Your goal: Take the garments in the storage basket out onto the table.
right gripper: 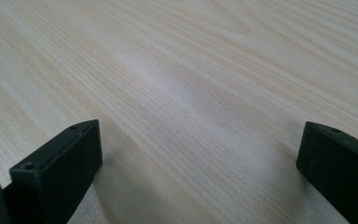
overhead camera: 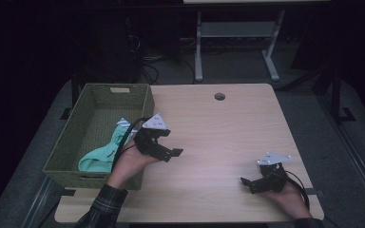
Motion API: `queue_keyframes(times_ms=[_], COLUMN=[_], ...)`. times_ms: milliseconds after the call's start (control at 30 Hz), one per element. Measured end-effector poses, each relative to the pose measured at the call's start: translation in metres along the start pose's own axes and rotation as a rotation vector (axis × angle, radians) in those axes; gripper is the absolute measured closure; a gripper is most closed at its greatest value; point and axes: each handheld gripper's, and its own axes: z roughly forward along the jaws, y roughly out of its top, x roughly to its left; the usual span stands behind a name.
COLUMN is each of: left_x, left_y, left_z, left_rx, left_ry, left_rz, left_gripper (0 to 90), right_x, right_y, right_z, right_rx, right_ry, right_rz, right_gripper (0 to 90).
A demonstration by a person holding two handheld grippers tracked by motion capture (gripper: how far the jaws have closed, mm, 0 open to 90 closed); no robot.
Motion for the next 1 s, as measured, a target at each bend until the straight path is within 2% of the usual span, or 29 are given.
queue_keyframes(times_ms=[500, 767, 1000], left_x=[0.011, 0.020, 0.026], left_y=[-0.006, -0.014, -0.020], left_z=[-0.014, -0.024, -0.029], left_rx=[-0.012, -0.005, -0.015], left_ry=[0.032, 0.066, 0.077], left_rz=[-0.018, -0.036, -0.050], left_gripper=[13.6, 13.6, 13.7], right_x=[0.000, 0.000, 0.000], right_y=[0.000, 0.000, 0.000], right_z=[0.000, 0.000, 0.000], right_rx=[0.000, 0.000, -0.001], right_ry=[0.000, 0.000, -0.002], right_rz=[0.000, 0.000, -0.003], right_gripper=[0.0, 0.0, 0.0])
